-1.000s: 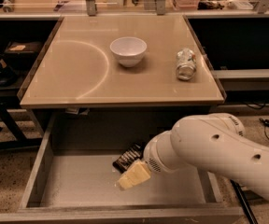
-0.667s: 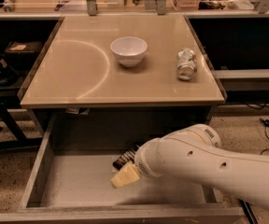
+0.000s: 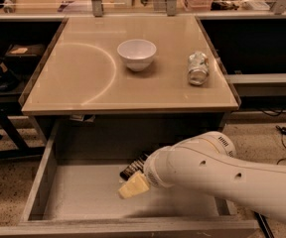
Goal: Pick rxbar chocolate from top drawer and place on counter
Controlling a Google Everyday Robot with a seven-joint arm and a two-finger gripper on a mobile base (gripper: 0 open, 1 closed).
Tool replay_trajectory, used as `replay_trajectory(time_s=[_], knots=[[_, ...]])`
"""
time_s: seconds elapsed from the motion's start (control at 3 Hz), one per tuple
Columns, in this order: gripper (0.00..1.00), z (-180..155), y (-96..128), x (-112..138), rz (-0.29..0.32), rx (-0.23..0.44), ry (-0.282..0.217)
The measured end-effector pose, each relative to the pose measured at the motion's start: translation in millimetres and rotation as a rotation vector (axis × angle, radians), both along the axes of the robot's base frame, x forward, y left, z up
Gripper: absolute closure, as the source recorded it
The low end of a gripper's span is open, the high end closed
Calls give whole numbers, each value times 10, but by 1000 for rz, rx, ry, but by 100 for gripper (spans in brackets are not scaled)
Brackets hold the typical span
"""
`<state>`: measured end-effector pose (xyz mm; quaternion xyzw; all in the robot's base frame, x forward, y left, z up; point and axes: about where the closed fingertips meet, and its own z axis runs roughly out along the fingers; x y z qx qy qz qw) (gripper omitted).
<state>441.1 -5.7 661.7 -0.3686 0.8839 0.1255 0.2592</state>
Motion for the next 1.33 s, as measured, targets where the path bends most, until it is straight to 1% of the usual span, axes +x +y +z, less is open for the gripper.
replay_trajectory(time_s=[0.33,0.67,1.0,1.33], knots=[[0,-104,-35,118,-29,15,-34],[0,-217,-124,272,-59,27,-74],[0,-290,-145,367,-72,46,-95],[0,-324,1,401,-59,67,-87]])
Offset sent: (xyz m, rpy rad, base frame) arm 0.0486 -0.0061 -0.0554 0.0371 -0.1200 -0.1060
